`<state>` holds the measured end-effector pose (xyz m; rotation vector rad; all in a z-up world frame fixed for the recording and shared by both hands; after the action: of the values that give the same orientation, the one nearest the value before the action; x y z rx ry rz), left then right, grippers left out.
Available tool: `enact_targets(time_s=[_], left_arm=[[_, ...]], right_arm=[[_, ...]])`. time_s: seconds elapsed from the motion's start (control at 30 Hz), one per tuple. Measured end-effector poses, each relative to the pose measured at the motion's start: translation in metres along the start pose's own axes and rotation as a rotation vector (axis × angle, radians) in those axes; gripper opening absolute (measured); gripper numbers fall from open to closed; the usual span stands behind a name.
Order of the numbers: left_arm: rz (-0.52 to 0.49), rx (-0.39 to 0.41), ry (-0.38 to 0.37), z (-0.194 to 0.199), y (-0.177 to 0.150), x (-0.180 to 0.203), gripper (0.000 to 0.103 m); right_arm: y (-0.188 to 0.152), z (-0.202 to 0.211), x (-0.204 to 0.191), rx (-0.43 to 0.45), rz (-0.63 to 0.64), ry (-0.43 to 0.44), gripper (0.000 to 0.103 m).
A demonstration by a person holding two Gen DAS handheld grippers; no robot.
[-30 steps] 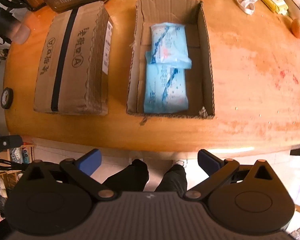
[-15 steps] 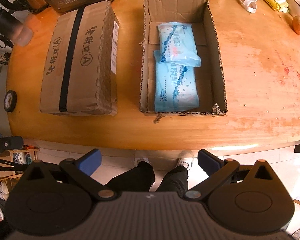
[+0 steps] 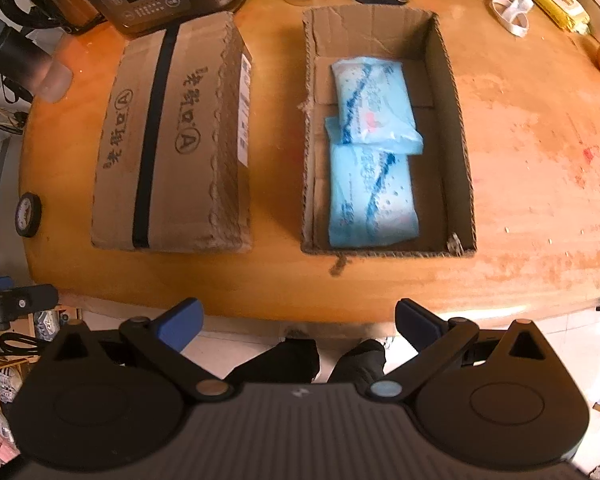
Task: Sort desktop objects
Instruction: 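Move both tools toward the closed taped cardboard box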
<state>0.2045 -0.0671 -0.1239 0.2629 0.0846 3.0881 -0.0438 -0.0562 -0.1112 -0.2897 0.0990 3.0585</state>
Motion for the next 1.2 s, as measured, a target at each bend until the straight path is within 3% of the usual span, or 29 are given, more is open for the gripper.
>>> enact_targets(time_s=[0.4, 1.2], left_arm=[[-0.021, 0.000, -0.003, -0.010, 0.034, 0.000, 0.103], [-0.020, 0.012, -0.081, -0.035, 0.122, 0.004, 0.103]], right_arm=[[0.046, -0.009, -0.019, 0.027, 0.015, 0.035, 0.103], [0.132, -0.042, -0.040, 0.045, -0.028, 0.113, 0.103]])
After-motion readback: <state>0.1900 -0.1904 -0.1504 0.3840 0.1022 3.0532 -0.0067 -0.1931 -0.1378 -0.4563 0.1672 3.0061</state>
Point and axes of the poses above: each gripper's, at about its wrist camera, not at the fingertips, and z roughly against the way its jaws point, x to its right, y to its top, the point moved 6 cm from there along -z, roughly the way its jaws point, and after that the axes turned 4 degrees about -y, right-handed, at the moved point
